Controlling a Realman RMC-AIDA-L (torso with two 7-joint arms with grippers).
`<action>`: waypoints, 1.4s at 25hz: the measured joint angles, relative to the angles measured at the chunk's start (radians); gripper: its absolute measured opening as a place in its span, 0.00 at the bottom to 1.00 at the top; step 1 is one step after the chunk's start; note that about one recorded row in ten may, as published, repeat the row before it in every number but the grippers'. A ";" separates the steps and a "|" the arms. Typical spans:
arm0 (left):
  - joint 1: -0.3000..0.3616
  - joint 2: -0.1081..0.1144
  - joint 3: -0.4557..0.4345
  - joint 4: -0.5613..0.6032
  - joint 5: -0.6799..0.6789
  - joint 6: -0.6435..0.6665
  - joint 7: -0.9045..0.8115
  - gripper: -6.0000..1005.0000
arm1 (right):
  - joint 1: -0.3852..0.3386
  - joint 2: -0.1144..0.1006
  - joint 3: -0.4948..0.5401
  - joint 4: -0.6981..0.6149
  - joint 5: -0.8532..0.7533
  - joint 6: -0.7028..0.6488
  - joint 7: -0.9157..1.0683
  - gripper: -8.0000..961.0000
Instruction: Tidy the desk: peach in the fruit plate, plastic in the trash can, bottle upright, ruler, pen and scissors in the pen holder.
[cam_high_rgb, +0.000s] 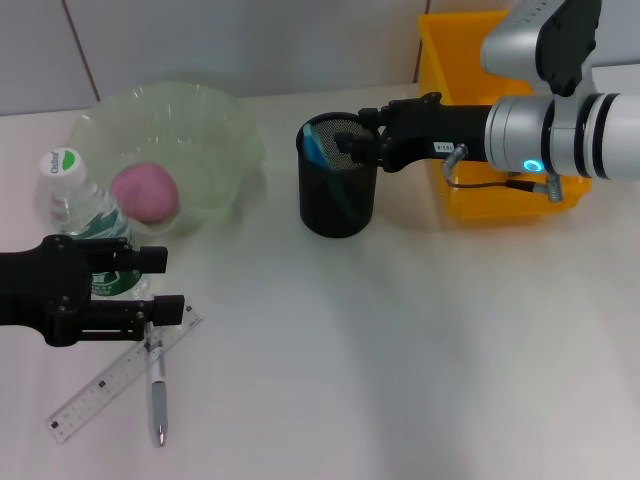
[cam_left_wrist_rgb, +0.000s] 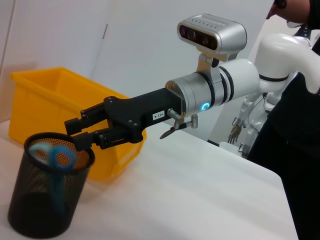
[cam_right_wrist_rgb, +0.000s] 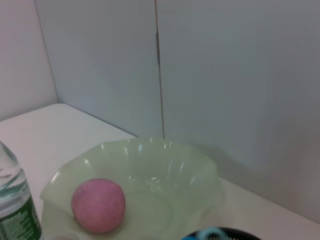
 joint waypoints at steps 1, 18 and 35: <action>0.000 0.000 0.000 0.000 0.000 0.000 0.000 0.75 | 0.000 0.000 0.000 -0.001 0.001 0.000 0.000 0.29; -0.002 0.000 0.011 0.009 0.000 0.004 -0.022 0.75 | -0.154 -0.002 0.084 -0.196 0.138 -0.242 0.006 0.51; -0.037 -0.033 0.108 0.109 0.018 -0.014 -0.127 0.75 | -0.190 -0.095 0.512 -0.223 -0.210 -0.907 0.164 0.51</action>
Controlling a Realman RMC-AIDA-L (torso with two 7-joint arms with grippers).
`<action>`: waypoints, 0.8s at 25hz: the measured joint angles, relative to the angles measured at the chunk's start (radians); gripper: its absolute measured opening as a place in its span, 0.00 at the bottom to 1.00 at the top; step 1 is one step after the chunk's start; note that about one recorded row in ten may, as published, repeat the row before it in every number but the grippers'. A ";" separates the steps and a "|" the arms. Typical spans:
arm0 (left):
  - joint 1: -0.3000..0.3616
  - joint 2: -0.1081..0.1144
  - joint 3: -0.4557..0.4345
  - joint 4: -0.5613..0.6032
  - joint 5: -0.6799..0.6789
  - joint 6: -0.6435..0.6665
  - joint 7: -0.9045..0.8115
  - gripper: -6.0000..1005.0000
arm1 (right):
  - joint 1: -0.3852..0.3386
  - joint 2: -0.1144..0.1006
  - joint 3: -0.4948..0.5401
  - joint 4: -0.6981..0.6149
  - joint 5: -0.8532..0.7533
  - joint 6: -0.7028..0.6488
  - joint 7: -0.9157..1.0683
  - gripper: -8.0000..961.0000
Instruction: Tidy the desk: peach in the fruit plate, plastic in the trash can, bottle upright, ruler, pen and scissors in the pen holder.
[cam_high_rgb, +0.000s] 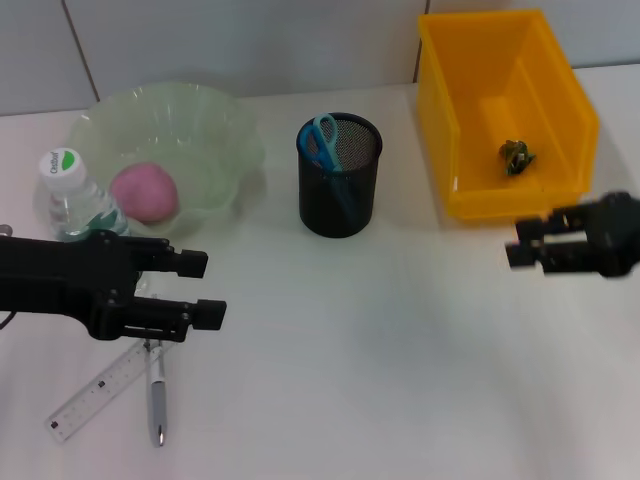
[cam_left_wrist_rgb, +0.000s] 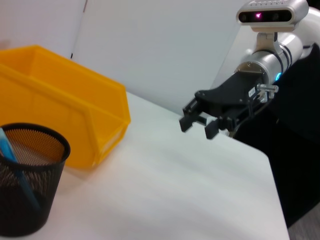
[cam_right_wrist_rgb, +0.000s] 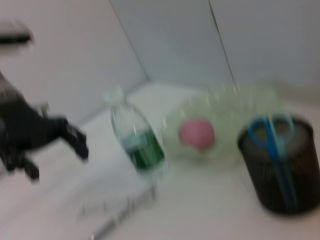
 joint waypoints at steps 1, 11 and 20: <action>-0.006 -0.002 0.006 0.010 0.014 -0.005 -0.009 0.75 | 0.003 -0.003 0.003 0.003 -0.023 -0.010 0.001 0.51; -0.047 -0.008 0.132 0.096 0.153 -0.088 -0.115 0.75 | 0.017 -0.020 0.017 0.064 -0.091 -0.062 -0.041 0.51; -0.038 -0.014 0.387 0.197 0.287 -0.271 -0.289 0.75 | 0.017 -0.020 0.019 0.082 -0.093 -0.064 -0.052 0.51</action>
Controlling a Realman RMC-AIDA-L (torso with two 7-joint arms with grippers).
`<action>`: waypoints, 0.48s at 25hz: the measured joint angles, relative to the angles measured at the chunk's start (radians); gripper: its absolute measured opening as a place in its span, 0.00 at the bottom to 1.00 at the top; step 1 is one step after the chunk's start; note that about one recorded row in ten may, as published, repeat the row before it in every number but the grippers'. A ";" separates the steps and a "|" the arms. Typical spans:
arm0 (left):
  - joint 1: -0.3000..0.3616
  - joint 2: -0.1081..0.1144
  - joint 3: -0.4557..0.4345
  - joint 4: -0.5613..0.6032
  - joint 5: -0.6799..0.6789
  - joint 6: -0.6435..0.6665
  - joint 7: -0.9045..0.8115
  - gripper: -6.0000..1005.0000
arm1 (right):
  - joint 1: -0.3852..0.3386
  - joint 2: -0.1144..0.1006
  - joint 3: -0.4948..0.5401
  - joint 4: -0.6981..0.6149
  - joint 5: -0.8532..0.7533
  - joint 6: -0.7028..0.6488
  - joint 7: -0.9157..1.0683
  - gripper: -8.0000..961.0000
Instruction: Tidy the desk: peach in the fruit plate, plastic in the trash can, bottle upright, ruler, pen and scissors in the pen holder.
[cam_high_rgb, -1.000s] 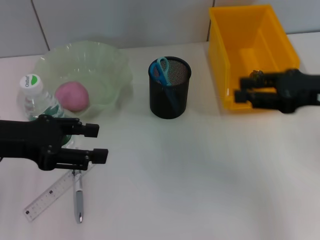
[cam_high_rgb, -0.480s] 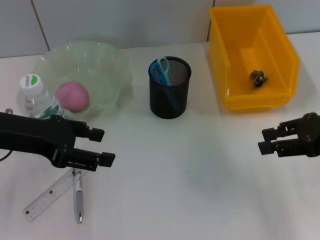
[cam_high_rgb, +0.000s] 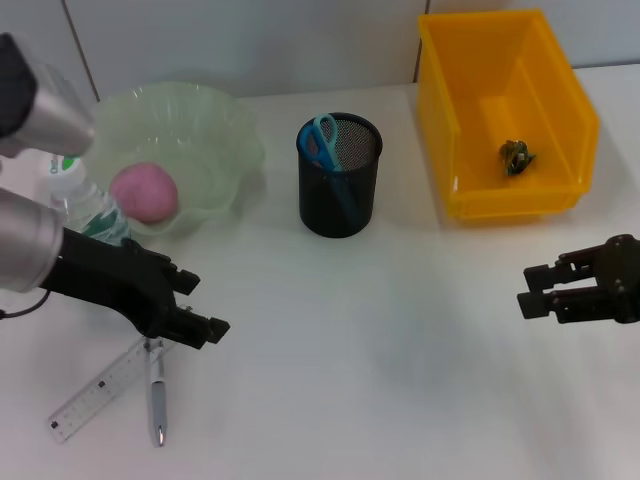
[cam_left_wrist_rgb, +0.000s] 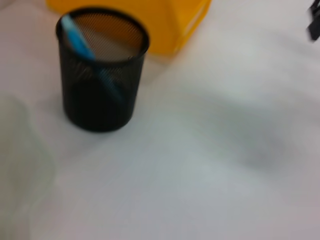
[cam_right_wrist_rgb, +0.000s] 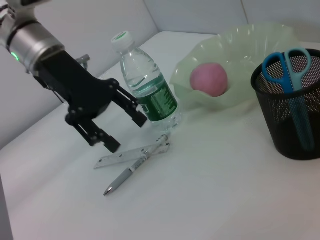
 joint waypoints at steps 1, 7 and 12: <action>-0.001 -0.001 0.019 0.003 0.006 -0.010 -0.015 0.75 | 0.000 0.000 0.000 0.000 0.000 0.000 0.000 0.51; -0.011 -0.001 0.116 0.020 0.045 -0.041 -0.075 0.75 | 0.001 0.001 0.001 0.020 -0.013 0.001 0.000 0.51; -0.027 -0.002 0.160 0.026 0.084 -0.065 -0.118 0.75 | 0.002 0.000 0.001 0.040 -0.013 0.007 -0.002 0.52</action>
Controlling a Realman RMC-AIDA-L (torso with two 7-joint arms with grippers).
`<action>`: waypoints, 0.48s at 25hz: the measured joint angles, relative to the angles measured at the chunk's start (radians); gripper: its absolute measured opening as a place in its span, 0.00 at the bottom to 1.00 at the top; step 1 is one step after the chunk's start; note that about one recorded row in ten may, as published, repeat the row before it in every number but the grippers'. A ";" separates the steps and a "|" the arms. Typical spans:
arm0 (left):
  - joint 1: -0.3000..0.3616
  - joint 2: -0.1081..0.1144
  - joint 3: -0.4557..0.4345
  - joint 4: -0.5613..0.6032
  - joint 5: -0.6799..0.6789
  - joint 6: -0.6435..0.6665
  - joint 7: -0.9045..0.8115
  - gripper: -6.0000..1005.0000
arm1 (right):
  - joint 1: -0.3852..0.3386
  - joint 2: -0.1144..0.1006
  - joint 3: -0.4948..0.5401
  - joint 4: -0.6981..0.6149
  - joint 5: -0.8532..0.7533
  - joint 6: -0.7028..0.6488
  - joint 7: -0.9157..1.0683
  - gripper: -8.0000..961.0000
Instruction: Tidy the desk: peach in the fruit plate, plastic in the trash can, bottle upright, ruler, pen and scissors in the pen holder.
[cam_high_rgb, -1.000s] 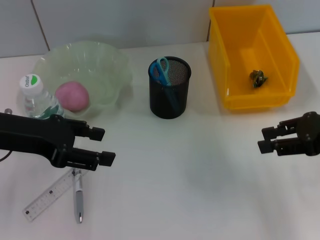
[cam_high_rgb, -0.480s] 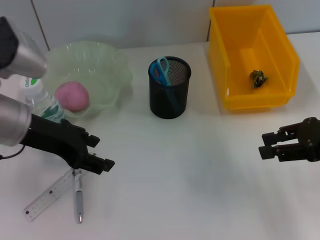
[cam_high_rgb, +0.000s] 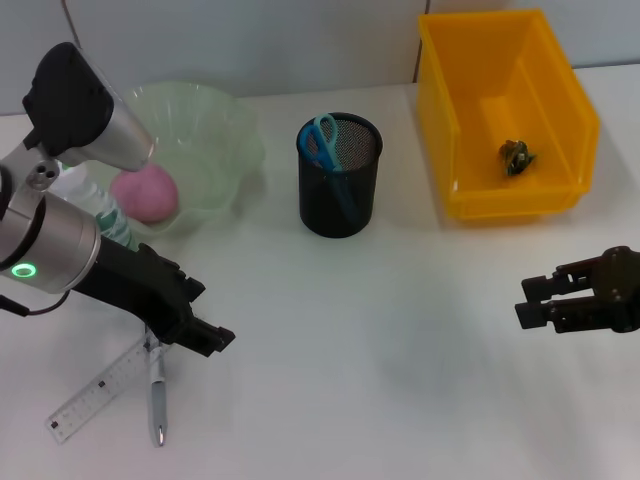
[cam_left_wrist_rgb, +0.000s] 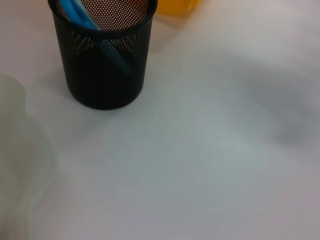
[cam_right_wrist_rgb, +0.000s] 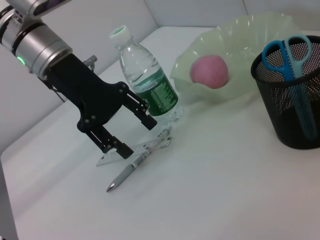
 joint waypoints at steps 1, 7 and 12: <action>-0.005 0.000 0.002 0.000 0.004 -0.001 -0.004 0.75 | 0.000 0.000 0.000 0.000 0.000 0.000 0.000 0.52; -0.029 -0.002 0.044 -0.012 0.061 -0.038 -0.050 0.75 | 0.000 -0.001 0.000 0.001 0.000 0.001 -0.002 0.52; -0.038 -0.003 0.104 -0.014 0.114 -0.069 -0.101 0.75 | 0.000 -0.001 0.000 0.001 0.000 0.001 -0.002 0.52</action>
